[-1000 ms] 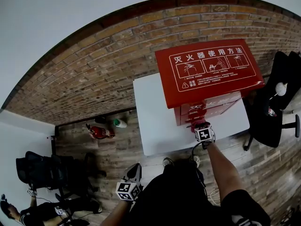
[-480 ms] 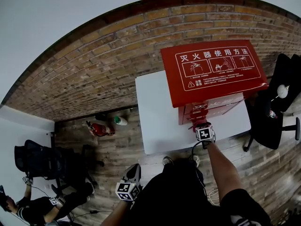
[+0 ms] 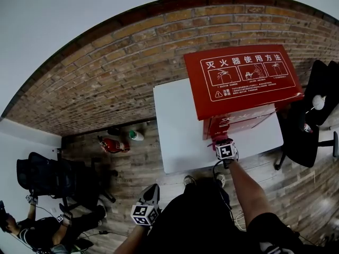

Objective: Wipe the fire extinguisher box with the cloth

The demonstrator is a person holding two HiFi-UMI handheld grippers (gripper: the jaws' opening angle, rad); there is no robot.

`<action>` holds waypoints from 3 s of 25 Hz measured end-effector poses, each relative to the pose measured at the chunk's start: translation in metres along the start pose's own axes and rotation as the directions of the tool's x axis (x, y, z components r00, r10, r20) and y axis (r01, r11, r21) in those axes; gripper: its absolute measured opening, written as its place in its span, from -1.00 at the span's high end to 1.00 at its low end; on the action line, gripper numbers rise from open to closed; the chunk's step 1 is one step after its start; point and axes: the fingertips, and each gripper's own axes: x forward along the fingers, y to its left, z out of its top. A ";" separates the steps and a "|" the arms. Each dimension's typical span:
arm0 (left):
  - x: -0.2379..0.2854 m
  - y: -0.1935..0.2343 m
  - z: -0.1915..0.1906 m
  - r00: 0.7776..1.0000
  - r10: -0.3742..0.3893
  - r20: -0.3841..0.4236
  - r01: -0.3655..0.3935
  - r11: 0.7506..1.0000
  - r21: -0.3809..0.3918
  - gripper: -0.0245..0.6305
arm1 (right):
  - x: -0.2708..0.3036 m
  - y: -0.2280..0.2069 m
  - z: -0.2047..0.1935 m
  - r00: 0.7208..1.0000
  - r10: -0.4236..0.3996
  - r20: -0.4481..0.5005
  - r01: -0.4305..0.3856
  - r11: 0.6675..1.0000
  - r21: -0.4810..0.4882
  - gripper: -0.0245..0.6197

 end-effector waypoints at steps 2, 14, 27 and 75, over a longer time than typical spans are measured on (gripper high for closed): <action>-0.002 0.002 -0.001 1.000 0.005 0.001 -0.005 1.000 0.003 0.87 | 0.002 0.009 0.000 1.000 0.008 -0.007 -0.008 1.000 -0.002 0.63; -0.010 0.010 -0.002 1.000 0.009 0.008 -0.009 1.000 -0.008 0.87 | 0.004 0.012 0.002 0.999 -0.035 -0.020 0.035 0.999 -0.003 0.63; -0.005 0.005 0.000 0.999 -0.036 0.014 0.037 0.999 -0.011 0.87 | -0.023 0.018 0.027 0.998 -0.035 0.047 0.036 0.999 -0.018 0.63; 0.052 -0.043 0.040 0.979 -0.202 0.042 0.201 0.979 0.021 0.87 | -0.160 0.055 0.126 0.974 -0.030 0.226 0.027 0.999 0.020 0.63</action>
